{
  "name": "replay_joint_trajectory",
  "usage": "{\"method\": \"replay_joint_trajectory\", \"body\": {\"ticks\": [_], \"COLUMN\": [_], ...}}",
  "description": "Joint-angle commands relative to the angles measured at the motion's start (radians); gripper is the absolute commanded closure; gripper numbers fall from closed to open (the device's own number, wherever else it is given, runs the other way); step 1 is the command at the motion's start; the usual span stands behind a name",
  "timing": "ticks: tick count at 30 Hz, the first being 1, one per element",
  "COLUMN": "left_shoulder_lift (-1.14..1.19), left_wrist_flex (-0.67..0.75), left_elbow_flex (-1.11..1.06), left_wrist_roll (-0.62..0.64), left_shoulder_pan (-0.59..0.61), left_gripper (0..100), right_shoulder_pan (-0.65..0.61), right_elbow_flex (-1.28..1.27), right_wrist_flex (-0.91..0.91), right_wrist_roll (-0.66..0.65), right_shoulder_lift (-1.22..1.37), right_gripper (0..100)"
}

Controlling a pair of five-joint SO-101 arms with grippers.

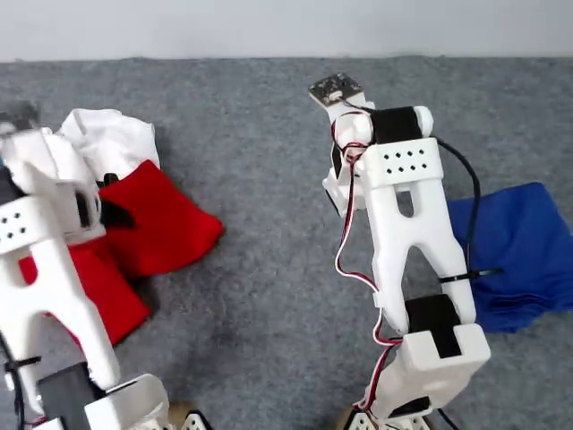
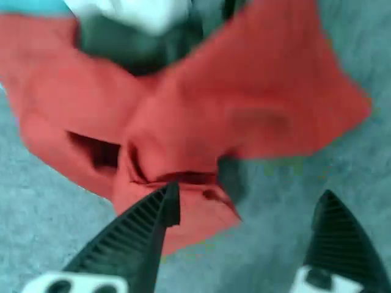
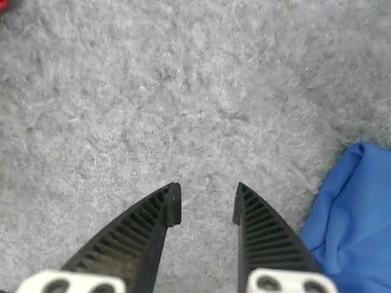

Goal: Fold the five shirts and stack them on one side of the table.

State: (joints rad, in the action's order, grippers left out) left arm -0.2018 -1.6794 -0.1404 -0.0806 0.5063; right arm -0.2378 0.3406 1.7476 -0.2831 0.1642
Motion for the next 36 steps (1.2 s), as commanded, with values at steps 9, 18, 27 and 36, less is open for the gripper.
{"method": "replay_joint_trajectory", "body": {"ticks": [9,18,27,36], "left_shoulder_lift": [-0.041,-0.043,-0.055,-0.362], "left_wrist_flex": [0.158,0.439,0.747,0.543], "left_elbow_flex": [-0.094,-0.355,-0.509,-0.237], "left_wrist_roll": [-0.026,-0.021,-0.021,-0.020], "left_shoulder_pan": [0.118,0.118,0.118,-0.002], "left_gripper": [66,71,98,99], "right_shoulder_pan": [-0.004,-0.004,-0.005,-0.010], "right_elbow_flex": [-0.074,-0.077,-0.077,-0.077], "right_wrist_flex": [-0.025,-0.025,-0.025,-0.030], "right_wrist_roll": [-0.012,-0.012,-0.012,-0.011], "right_shoulder_lift": [-0.051,-0.051,-0.048,-0.044], "right_gripper": [84.3,84.3,84.3,84.3]}}
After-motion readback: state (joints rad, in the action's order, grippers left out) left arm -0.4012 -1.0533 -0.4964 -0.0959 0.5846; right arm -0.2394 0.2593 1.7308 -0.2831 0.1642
